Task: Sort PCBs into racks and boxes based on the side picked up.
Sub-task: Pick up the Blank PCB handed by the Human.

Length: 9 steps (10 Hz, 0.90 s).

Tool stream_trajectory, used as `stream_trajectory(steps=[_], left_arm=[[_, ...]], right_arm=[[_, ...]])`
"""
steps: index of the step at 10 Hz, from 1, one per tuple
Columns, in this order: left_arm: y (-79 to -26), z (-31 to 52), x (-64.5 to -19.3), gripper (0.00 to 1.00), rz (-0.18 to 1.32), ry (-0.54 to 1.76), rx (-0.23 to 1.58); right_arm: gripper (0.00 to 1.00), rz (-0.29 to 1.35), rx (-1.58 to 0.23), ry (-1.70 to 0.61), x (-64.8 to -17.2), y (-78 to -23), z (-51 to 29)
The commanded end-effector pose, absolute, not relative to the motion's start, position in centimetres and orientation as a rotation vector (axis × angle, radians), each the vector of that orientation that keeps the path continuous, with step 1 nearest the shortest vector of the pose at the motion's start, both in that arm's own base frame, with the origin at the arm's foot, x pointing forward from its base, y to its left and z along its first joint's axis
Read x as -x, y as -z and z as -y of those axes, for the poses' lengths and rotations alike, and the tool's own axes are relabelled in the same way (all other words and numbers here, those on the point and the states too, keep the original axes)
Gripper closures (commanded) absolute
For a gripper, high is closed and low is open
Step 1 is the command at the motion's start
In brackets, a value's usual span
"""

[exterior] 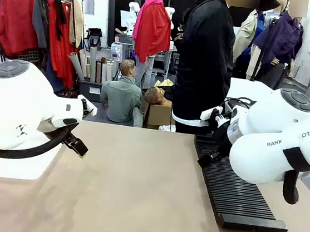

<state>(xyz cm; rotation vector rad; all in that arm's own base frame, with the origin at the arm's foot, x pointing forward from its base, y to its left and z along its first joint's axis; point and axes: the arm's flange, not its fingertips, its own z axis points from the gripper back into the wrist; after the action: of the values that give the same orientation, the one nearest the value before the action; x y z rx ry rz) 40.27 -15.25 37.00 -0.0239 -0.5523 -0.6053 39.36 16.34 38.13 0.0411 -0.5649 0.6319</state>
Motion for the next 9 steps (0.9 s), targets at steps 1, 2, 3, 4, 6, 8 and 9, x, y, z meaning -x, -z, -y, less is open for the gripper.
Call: stream_trajectory(steps=[1, 2, 3, 4, 6, 8, 9], left_arm=[[-37.01, 15.19, -40.29, 0.00, 0.553, 0.604, 0.024], [-37.01, 15.19, -40.29, 0.00, 0.553, 0.604, 0.024], [-37.01, 15.19, -40.29, 0.00, 0.553, 0.604, 0.024], [-37.01, 15.19, -40.29, 0.00, 0.553, 0.604, 0.024], [-37.01, 15.19, -40.29, 0.00, 0.553, 0.604, 0.024], [-37.01, 15.19, -40.29, 0.00, 0.553, 0.604, 0.024], [-37.01, 15.19, -40.29, 0.00, 0.553, 0.604, 0.024]], right_arm=[[0.00, 0.581, -0.044, -0.625, -39.47, -38.24, -16.34], [0.00, 0.581, -0.044, -0.625, -39.47, -38.24, -16.34], [0.00, 0.581, -0.044, -0.625, -39.47, -38.24, -16.34], [0.00, 0.581, -0.044, -0.625, -39.47, -38.24, -16.34], [0.00, 0.581, -0.044, -0.625, -39.47, -38.24, -16.34], [0.00, 0.581, -0.044, -0.625, -39.47, -38.24, -16.34], [0.00, 0.581, -0.044, -0.625, -39.47, -38.24, -16.34]])
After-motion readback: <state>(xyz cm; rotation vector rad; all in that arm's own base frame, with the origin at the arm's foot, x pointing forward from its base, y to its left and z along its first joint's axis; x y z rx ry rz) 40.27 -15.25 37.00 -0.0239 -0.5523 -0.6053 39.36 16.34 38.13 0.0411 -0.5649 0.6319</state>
